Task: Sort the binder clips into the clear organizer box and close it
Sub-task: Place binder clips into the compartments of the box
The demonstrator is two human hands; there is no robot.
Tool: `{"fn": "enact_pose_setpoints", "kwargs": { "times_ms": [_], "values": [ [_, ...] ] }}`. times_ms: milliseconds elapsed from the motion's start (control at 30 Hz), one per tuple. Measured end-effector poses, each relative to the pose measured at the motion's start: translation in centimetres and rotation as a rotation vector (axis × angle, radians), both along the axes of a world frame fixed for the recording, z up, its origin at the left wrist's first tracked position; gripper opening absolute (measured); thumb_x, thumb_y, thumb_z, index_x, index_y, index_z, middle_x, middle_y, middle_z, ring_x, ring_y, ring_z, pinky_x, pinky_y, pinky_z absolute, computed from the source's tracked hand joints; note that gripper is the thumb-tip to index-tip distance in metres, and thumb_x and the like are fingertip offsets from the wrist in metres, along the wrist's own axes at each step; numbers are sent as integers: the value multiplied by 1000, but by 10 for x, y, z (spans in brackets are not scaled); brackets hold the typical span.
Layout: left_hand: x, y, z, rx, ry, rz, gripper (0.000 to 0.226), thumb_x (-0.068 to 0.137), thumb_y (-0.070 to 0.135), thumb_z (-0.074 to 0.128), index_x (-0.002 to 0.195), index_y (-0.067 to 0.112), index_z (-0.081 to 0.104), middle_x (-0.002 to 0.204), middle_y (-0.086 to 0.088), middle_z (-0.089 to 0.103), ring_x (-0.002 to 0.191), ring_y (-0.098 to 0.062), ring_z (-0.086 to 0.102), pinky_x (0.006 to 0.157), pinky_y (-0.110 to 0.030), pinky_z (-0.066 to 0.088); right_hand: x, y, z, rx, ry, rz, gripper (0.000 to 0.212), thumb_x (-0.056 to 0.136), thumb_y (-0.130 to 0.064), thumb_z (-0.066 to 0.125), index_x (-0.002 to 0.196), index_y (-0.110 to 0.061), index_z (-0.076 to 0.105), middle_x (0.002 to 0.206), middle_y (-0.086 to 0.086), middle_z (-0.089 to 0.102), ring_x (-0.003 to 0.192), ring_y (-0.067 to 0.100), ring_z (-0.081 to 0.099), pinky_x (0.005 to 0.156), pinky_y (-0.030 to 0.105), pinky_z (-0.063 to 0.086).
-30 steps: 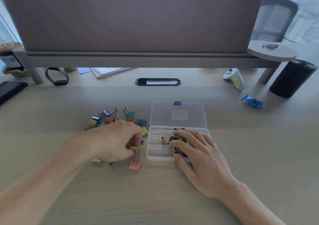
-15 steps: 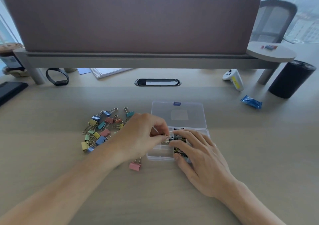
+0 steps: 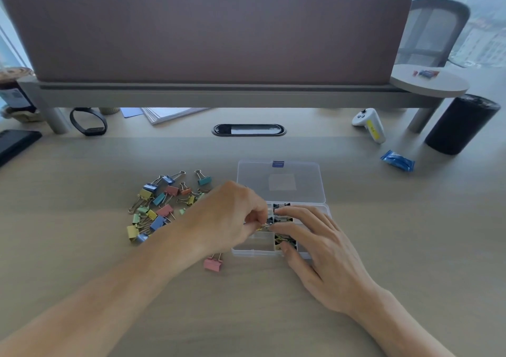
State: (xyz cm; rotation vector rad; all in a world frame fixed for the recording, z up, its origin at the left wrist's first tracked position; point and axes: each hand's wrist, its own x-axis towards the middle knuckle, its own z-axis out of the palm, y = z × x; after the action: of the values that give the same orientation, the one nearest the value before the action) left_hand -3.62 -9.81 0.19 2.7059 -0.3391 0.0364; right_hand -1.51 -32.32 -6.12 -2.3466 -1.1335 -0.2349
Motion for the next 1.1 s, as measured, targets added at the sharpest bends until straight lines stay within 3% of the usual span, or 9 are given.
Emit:
{"fn": "enact_pose_setpoints", "kwargs": {
  "times_ms": [133, 433, 567, 667, 767, 900, 1100],
  "values": [
    [6, -9, 0, 93, 20, 16, 12, 83, 18, 69, 84, 29, 74, 77, 10, 67, 75, -14, 64, 72, -33, 57, 0, 2, 2, -108, -16, -6, 32, 104, -39, 48, 134, -41, 59, 152, -23, 44, 144, 4, 39, 113, 33, 37],
    [12, -17, -1, 132, 74, 55, 24, 81, 6, 67, 71, 28, 65, 75, 4, 67, 72, -20, 65, 71, -37, 59, -1, 4, 5, -197, -41, -5, 35, 104, -43, 45, 138, -42, 53, 155, -24, 39, 150, 4, 29, 119, 33, 30],
    [6, -6, 3, 28, 119, 21, 20, 85, 11, 64, 84, 26, 76, 80, 10, 70, 74, -9, 66, 72, -30, 56, -1, 5, 4, -213, -52, -18, 37, 105, -46, 40, 140, -42, 52, 156, -23, 39, 151, 6, 28, 119, 33, 29],
    [0, 7, 10, -79, 141, 35, 21, 93, 16, 65, 95, 32, 78, 84, 17, 72, 80, 4, 66, 70, -13, 50, -1, 5, 3, -237, -60, -30, 38, 105, -48, 36, 138, -40, 54, 157, -21, 39, 152, 7, 25, 120, 33, 27],
    [1, 32, 11, -113, 97, 140, 23, 93, 15, 66, 93, 36, 74, 82, 26, 68, 79, 12, 63, 68, -7, 42, -1, 5, 3, -267, -60, -31, 38, 106, -50, 33, 138, -40, 52, 159, -20, 36, 154, 7, 21, 122, 33, 24],
    [1, 74, 16, 3, 10, 318, 22, 90, 10, 70, 88, 32, 71, 84, 17, 68, 77, 2, 62, 63, -10, 39, 0, 5, 3, -282, -58, -31, 39, 107, -51, 31, 139, -41, 51, 160, -20, 34, 155, 7, 19, 123, 33, 21],
    [-5, 91, 17, 200, 230, 333, 22, 78, 33, 86, 80, 33, 64, 79, 14, 66, 75, -2, 62, 63, -20, 45, 0, 6, 4, -282, -53, -31, 40, 108, -52, 28, 139, -41, 51, 160, -20, 35, 155, 8, 20, 123, 36, 25]
  ]
}}
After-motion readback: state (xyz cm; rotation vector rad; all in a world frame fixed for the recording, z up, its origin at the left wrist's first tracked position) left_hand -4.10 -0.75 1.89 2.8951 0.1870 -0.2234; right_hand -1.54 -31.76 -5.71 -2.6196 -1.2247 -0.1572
